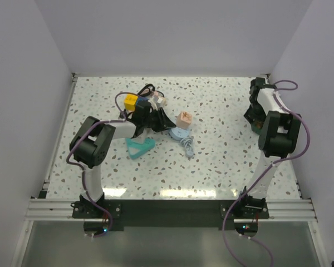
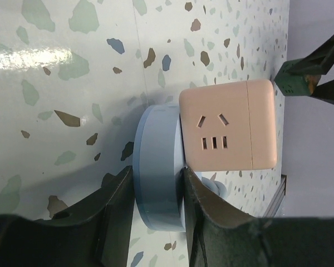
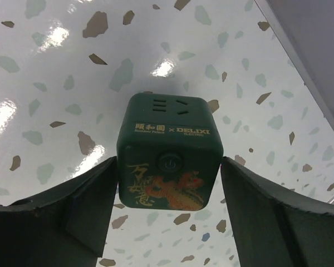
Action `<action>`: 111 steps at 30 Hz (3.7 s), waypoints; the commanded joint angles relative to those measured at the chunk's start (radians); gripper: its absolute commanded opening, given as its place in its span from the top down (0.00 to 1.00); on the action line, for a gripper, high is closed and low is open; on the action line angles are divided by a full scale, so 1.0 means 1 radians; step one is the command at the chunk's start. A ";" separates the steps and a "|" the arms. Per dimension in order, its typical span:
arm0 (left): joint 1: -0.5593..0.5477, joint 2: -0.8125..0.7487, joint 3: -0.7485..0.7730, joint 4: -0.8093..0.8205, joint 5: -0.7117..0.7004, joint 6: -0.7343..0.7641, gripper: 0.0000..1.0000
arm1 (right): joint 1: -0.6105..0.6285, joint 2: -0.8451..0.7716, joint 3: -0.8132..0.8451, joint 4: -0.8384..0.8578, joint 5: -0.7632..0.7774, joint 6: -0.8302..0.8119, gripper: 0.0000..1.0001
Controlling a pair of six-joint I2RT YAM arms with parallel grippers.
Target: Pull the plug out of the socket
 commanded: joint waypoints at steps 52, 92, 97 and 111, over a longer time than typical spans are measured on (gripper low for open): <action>-0.027 -0.065 0.012 -0.008 -0.007 0.012 1.00 | 0.533 -0.057 -0.120 0.342 -0.830 0.075 0.83; -0.001 0.192 0.008 -0.081 -0.128 0.044 1.00 | 0.406 -0.153 0.009 0.141 -0.932 -0.163 1.00; -0.001 0.190 0.008 -0.084 -0.130 0.043 1.00 | 0.352 -0.135 0.069 0.099 -1.075 -0.193 1.00; -0.001 0.190 0.025 -0.071 -0.122 0.017 1.00 | 0.452 -0.258 -0.266 0.369 -0.842 0.009 1.00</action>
